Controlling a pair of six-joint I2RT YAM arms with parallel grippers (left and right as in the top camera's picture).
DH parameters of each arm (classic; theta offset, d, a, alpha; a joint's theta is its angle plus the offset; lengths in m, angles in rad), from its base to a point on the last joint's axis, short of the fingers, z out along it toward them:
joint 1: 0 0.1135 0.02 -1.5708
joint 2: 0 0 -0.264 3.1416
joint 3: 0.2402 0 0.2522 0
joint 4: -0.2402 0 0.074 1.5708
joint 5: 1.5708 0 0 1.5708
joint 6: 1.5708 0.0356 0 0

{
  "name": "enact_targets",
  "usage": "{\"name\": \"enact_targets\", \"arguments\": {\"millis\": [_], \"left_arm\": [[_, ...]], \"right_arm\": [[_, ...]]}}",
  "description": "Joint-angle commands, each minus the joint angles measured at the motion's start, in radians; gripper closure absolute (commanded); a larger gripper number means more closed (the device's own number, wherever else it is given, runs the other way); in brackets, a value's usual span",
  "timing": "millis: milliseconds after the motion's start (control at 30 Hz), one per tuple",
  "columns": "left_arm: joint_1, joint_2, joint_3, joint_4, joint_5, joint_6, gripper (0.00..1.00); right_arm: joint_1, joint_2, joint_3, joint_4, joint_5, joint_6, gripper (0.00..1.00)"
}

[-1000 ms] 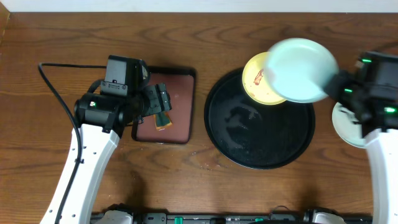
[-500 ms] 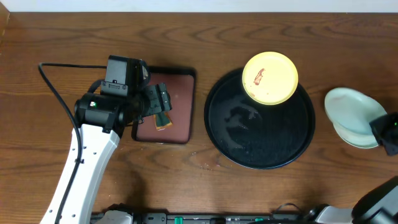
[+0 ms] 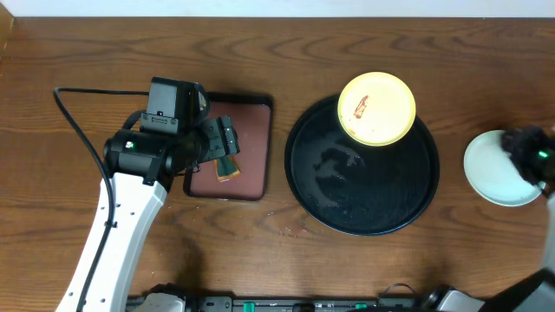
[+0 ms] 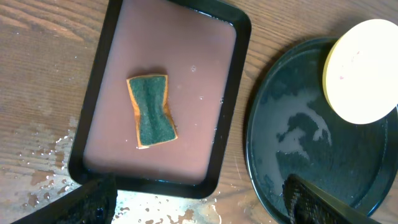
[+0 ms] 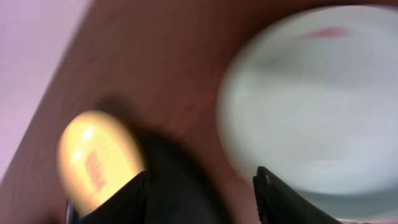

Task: Clean dirty plates on tray and stack at the side
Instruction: 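Move the right gripper to the yellow plate and pull it to tray center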

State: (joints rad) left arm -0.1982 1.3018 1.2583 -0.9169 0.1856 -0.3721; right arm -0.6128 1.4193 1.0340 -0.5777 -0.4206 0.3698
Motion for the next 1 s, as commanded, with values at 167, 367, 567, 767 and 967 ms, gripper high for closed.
{"name": "enact_targets", "arguments": {"millis": [167, 367, 567, 767, 967], "left_arm": [[0.002, 0.0, 0.019, -0.003, 0.005, 0.006, 0.14], [0.002, 0.0, 0.019, -0.003, 0.005, 0.006, 0.14], [0.002, 0.0, 0.019, -0.003, 0.005, 0.006, 0.14], [0.002, 0.0, 0.019, -0.003, 0.005, 0.006, 0.14], [0.002, 0.0, 0.019, -0.003, 0.005, 0.006, 0.14]], "right_arm": [[0.473, 0.049, -0.01, 0.01, 0.291, -0.213, 0.43], [0.633, 0.262, -0.01, 0.182, 0.397, -0.209, 0.45], [0.658, 0.404, -0.01, 0.273, 0.397, -0.198, 0.41], [0.66, 0.427, -0.01, 0.277, 0.385, -0.127, 0.95], [0.661, 0.36, -0.009, 0.131, 0.309, -0.112, 0.99]]}}
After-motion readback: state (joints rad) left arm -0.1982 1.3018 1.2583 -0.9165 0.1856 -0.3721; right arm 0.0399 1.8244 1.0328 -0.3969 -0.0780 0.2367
